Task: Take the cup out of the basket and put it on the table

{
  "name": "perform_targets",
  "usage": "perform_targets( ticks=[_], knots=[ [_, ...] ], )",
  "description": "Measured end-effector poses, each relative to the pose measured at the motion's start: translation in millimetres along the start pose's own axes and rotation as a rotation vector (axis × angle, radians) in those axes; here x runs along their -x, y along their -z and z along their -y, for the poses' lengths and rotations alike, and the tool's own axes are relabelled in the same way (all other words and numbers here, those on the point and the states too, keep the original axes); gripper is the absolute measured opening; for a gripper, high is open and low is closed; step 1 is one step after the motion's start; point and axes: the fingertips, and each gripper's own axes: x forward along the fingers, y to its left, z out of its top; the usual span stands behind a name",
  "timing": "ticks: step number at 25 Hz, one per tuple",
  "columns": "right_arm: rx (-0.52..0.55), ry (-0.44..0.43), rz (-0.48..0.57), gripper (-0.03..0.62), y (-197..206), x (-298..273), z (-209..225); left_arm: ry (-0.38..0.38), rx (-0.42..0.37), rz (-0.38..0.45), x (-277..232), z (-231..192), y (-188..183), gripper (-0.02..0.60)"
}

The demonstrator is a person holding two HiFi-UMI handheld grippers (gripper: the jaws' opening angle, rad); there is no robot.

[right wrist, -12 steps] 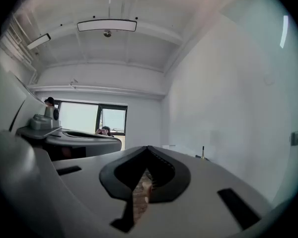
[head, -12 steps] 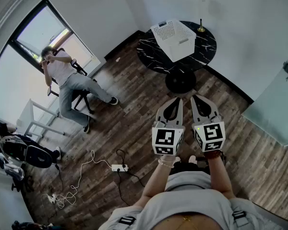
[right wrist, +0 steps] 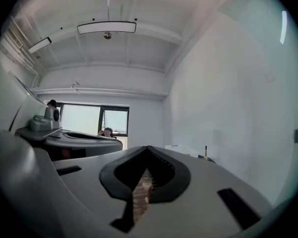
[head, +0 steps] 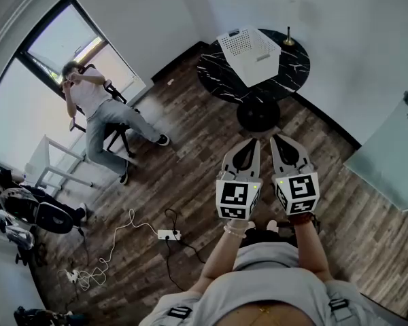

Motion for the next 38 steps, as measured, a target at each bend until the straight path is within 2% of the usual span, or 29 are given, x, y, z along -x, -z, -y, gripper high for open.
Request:
perform_targets(
  ticks=[4, 26, 38],
  knots=[
    [-0.006, -0.033, 0.045, 0.008, -5, 5, 2, -0.003, -0.006, -0.008, -3, 4, 0, 0.006],
    [0.024, -0.053, 0.019, 0.008, 3, 21, 42, -0.014, 0.004, -0.023, -27, 44, 8, 0.006],
    [0.009, -0.045, 0.002, 0.008, 11, -2, 54, 0.011, 0.022, -0.031, -52, 34, 14, 0.006]
  ],
)
